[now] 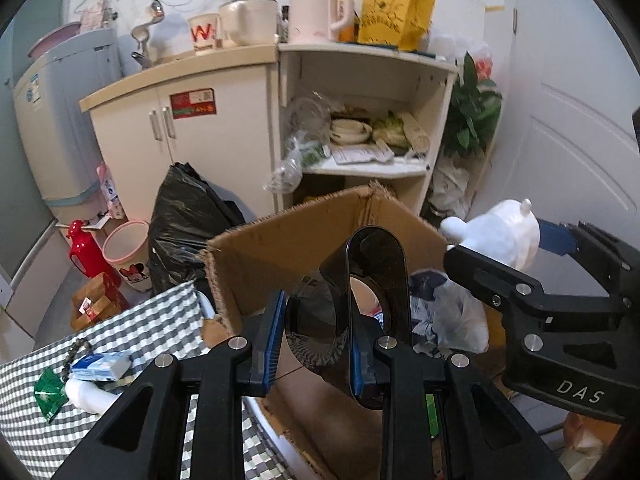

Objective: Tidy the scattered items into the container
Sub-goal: 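Open the left tool to drop the sunglasses while the right tool releases the plush toy into the box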

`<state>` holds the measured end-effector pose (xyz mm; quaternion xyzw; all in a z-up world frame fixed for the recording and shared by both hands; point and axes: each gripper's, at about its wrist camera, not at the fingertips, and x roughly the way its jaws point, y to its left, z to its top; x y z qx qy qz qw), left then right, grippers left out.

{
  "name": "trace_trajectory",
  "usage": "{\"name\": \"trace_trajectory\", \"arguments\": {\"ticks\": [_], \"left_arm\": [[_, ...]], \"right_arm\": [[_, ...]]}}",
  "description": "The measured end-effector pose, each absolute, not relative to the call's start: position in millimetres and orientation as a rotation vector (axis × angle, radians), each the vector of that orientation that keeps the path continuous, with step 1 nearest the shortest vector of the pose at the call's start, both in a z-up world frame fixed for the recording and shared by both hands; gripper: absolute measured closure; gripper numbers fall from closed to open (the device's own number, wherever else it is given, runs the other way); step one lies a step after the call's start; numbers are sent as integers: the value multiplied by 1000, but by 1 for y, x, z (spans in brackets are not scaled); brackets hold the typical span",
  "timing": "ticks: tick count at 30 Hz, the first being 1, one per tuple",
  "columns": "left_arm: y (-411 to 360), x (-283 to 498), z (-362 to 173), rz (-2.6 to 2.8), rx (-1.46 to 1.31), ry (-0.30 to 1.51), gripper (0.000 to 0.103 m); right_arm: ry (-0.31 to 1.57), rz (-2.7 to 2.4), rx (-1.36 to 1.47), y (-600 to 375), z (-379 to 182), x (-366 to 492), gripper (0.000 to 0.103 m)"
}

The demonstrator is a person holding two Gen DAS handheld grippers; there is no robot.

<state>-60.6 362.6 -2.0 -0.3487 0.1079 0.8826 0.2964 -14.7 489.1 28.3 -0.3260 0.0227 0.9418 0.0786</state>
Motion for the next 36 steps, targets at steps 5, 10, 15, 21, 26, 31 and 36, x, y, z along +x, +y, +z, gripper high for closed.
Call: {"name": "trace_trajectory", "arguments": {"ticks": [5,10,15,21,26,31,36], "left_arm": [[373,-67,-21,2309,-988,317,76],[380,-72,-38,2267,-1048,356,76],[384,-74,-47,2246,-1074,369,76],[388,-73,-54,2229,-1086,392,76],[389,-72,-59,2220,-1101,412,76],[391,-72,-57,2221,-1093,419,71],[388,-69,-45,2233,-1054,414,51]], "right_arm": [[77,2797,-1043,495,11,-23,27],[106,2765,-1111,503,-6,-29,27],[112,2739,-1149,506,-15,-33,27],[119,2740,-1167,505,-21,-35,27],[121,2741,-1184,502,-26,-37,27],[131,2735,-1174,504,-23,-36,27],[145,2742,-1154,502,-17,-35,26]]}}
